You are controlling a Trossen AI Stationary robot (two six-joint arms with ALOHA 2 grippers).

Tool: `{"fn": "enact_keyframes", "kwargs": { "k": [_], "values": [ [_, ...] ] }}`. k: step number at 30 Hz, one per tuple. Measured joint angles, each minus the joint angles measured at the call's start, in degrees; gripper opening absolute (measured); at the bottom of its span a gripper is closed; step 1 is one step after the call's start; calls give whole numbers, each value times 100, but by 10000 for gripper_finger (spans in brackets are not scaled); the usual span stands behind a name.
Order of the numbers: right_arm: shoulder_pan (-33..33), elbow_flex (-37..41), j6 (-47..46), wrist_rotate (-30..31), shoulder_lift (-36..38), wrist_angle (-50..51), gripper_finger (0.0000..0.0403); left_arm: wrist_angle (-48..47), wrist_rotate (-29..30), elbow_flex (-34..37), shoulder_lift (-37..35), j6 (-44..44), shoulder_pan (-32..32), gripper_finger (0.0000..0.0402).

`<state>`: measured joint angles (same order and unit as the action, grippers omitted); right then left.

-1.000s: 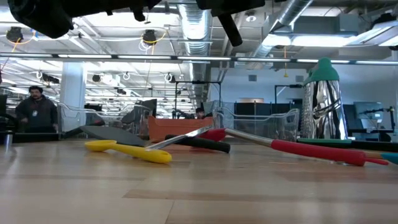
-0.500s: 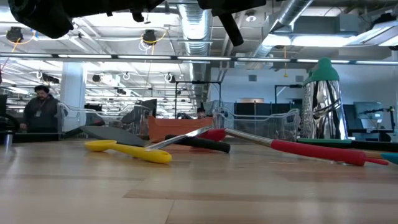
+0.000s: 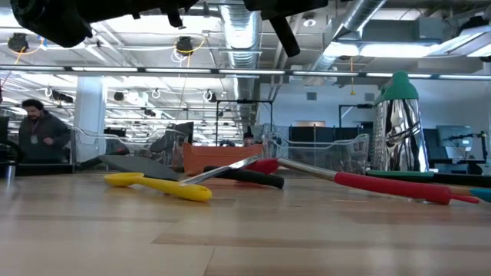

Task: Pick & Place Kitchen Items
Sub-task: Put the black spatula into the left transparent bin

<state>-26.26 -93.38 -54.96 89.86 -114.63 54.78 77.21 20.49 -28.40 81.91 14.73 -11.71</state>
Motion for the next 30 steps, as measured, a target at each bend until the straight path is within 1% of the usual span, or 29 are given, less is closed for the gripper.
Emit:
{"fn": "enact_keyframes", "kwargs": {
  "k": [5,7,10,13,18,21,25,30],
  "values": [
    [0,0,131,2,0,-61,94,-55,-22,0,0,-524,245,90],
    [4,0,134,2,0,-63,94,-54,-231,0,0,-767,340,108],
    [4,0,138,2,0,-66,94,-85,-609,-65,0,-875,429,129],
    [4,0,154,4,0,-66,94,-275,-648,-200,0,-873,469,143],
    [4,0,153,5,0,-70,94,-598,-647,-373,0,-873,475,152],
    [4,0,153,9,0,-74,94,-596,-647,-469,95,-871,495,152],
    [4,0,153,13,0,-94,94,-611,-648,-671,463,-923,586,153],
    [2,0,155,13,0,-84,94,-617,-895,-1012,873,-1051,621,152]
  ]
}}
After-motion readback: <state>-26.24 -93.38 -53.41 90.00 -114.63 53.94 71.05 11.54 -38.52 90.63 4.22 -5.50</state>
